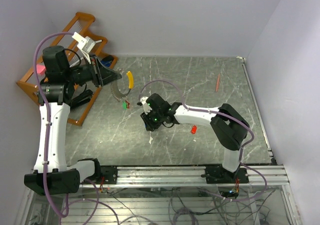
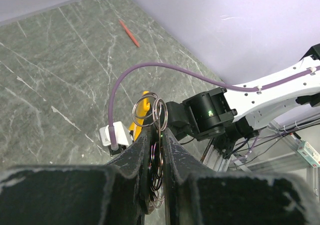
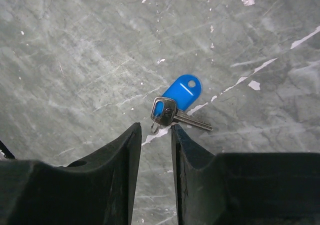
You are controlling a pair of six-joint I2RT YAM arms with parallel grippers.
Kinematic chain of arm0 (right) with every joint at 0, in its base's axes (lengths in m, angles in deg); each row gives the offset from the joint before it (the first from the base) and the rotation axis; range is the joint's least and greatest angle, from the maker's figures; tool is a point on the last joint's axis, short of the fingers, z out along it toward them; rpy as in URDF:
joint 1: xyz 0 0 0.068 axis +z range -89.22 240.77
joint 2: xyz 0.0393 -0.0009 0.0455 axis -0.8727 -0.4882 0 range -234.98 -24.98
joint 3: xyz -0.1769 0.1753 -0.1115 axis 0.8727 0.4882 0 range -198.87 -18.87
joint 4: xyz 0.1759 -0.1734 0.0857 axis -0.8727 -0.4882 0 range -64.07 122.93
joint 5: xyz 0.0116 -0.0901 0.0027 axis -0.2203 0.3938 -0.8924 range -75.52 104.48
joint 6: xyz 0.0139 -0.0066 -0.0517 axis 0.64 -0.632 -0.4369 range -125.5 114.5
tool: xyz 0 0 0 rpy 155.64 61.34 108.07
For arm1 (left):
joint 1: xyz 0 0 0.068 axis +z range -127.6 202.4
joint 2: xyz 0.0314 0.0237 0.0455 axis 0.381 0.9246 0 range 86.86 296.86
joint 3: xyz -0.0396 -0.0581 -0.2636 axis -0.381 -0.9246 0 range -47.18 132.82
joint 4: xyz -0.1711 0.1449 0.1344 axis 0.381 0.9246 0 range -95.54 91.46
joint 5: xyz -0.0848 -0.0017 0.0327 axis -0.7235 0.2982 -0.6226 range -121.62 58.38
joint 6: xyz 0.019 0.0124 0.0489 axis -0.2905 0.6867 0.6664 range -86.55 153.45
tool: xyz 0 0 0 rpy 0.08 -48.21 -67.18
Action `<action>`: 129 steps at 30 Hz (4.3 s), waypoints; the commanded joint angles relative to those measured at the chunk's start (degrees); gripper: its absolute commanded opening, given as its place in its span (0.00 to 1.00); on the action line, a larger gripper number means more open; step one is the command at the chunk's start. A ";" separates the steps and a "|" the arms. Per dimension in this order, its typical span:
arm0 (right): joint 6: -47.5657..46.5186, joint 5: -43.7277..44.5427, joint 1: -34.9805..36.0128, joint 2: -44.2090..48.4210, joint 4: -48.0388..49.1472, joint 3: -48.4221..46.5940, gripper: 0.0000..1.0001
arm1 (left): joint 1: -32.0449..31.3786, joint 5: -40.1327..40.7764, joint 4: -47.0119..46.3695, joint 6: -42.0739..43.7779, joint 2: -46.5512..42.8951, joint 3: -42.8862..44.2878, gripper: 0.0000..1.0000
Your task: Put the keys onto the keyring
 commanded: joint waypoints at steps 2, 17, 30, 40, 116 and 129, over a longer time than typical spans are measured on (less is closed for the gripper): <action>-0.25 0.94 0.72 -1.78 0.71 -0.65 0.29 | 0.93 -1.97 -1.90 -0.32 -1.12 0.65 0.07; -0.44 0.95 1.07 -1.61 0.54 0.45 0.11 | 1.35 -2.49 -3.76 -1.96 -1.22 0.21 0.07; -0.42 1.84 1.13 -2.61 -0.48 0.02 0.11 | 1.68 -3.17 -4.89 -2.94 -1.58 -0.43 0.07; -0.51 1.78 1.21 -3.68 -1.21 -0.83 0.18 | 1.94 -3.42 -5.74 -3.50 -1.73 -0.76 0.07; -9.77 -12.13 2.16 2.78 -27.04 -58.96 0.00 | -3.09 7.80 17.12 22.92 -3.67 2.38 0.07; -7.92 -12.60 2.25 -0.77 -29.23 -62.92 0.00 | -3.51 6.98 19.21 25.62 -4.55 2.39 0.07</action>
